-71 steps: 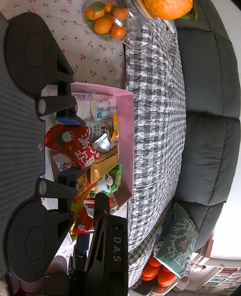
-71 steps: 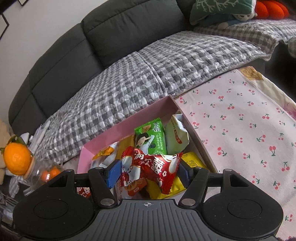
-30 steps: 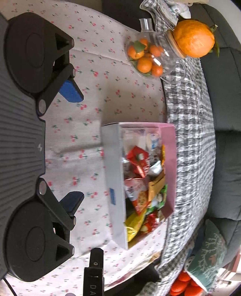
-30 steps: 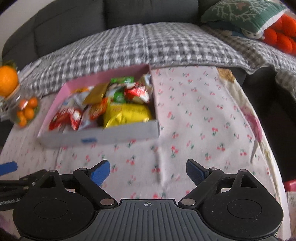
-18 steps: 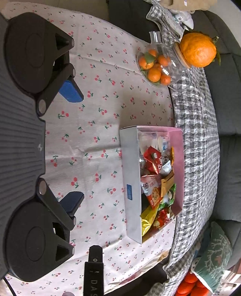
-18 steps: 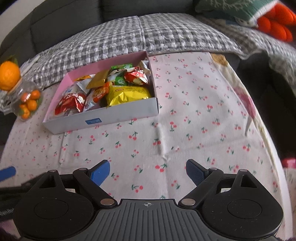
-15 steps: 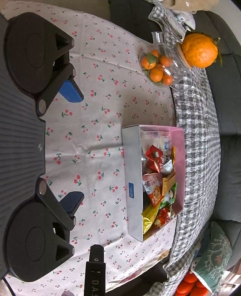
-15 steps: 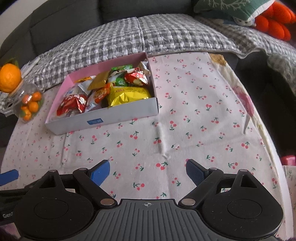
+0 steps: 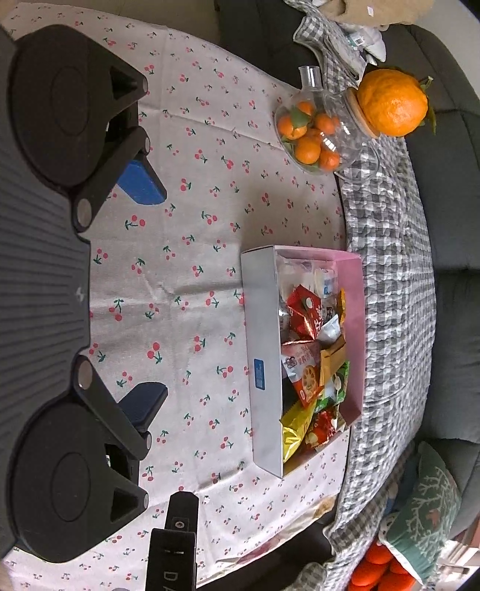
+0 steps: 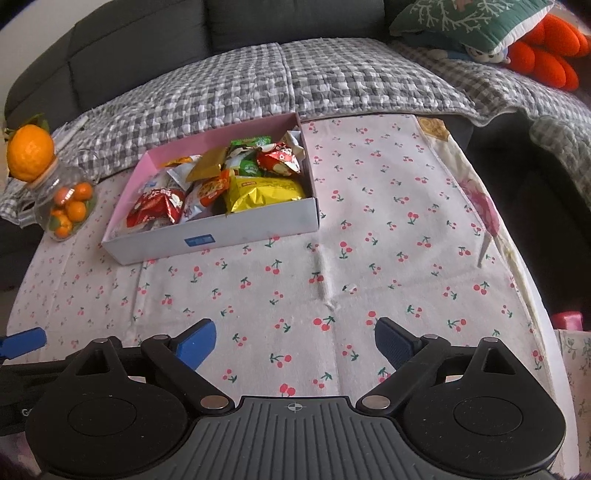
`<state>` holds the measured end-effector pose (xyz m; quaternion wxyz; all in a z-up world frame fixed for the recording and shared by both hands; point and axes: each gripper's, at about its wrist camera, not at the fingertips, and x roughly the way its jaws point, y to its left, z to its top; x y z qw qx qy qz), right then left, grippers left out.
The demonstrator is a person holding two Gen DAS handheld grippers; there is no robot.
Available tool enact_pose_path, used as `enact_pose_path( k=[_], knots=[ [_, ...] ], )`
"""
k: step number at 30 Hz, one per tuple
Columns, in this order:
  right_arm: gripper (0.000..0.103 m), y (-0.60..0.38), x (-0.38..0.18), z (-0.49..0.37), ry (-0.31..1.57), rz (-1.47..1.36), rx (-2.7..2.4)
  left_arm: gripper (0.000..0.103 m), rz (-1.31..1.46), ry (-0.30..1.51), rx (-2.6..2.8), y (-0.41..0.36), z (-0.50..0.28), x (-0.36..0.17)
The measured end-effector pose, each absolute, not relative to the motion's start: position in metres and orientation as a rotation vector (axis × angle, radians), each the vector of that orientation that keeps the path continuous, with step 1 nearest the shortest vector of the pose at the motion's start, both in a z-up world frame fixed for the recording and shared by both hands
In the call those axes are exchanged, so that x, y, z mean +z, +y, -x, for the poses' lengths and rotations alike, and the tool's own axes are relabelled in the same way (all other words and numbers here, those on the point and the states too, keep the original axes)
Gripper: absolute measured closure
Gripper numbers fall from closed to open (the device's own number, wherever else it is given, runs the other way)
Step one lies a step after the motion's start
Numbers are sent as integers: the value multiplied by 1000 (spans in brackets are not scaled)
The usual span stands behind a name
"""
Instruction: Organize snacks
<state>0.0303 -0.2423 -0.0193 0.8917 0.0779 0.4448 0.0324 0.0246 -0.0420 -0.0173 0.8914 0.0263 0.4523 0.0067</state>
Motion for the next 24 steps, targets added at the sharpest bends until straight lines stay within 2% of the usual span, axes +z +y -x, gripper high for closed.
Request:
enact_pose_path(
  k=[24],
  knots=[
    [8, -244, -21, -32, 935, -158, 61, 1, -71, 947, 15, -46, -25, -18]
  ],
)
